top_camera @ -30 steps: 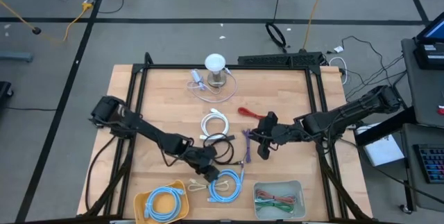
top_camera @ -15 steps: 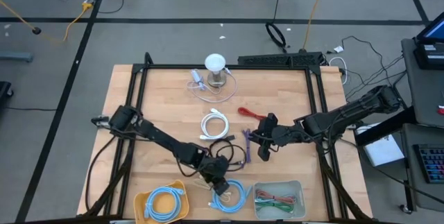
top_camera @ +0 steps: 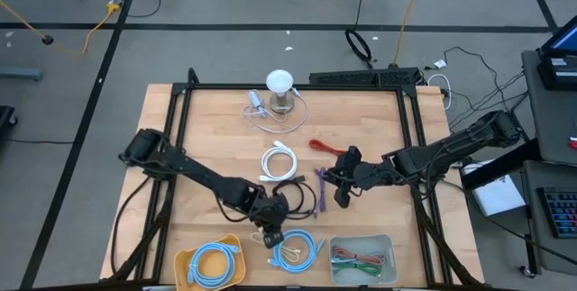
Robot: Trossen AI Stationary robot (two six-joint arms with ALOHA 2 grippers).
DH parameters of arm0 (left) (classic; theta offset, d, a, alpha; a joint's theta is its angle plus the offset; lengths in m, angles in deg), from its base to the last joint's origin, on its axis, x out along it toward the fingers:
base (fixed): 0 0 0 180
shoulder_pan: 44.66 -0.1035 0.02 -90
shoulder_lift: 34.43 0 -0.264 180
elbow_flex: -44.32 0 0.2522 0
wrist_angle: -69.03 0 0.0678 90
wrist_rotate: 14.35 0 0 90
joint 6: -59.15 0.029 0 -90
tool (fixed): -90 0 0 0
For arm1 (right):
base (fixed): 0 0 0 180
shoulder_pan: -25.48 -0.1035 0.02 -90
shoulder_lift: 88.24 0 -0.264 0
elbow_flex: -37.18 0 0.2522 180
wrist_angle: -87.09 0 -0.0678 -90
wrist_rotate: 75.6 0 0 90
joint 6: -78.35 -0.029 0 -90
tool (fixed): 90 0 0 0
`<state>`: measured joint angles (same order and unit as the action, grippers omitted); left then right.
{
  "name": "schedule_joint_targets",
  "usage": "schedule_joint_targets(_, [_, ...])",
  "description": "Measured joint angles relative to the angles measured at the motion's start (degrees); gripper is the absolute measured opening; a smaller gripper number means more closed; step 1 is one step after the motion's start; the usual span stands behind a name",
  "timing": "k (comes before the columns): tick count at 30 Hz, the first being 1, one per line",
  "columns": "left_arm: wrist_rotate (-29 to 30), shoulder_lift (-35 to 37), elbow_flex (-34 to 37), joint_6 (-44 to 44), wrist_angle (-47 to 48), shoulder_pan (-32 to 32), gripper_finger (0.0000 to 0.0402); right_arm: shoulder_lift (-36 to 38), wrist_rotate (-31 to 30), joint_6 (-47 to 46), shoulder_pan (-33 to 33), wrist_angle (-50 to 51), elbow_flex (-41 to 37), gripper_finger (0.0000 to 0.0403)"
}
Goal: Pick & Place USB Port
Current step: Put the blue HDMI cable into the orange bin
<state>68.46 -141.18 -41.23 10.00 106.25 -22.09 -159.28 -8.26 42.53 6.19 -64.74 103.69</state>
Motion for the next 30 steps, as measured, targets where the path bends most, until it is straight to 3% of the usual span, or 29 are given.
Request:
schedule_joint_targets(19, [-0.49, -3.46, 0.0, -1.32, -4.15, 0.02, 0.0146, 0.0, -0.02, -0.72, 0.0, -0.02, 0.0, 0.0059])
schedule_joint_targets(30, [-3.72, -5.37, -0.01, -2.67, -7.34, 0.02, 0.0223, 0.02, -0.04, -1.0, 0.0, 0.38, -0.01, 0.0059])
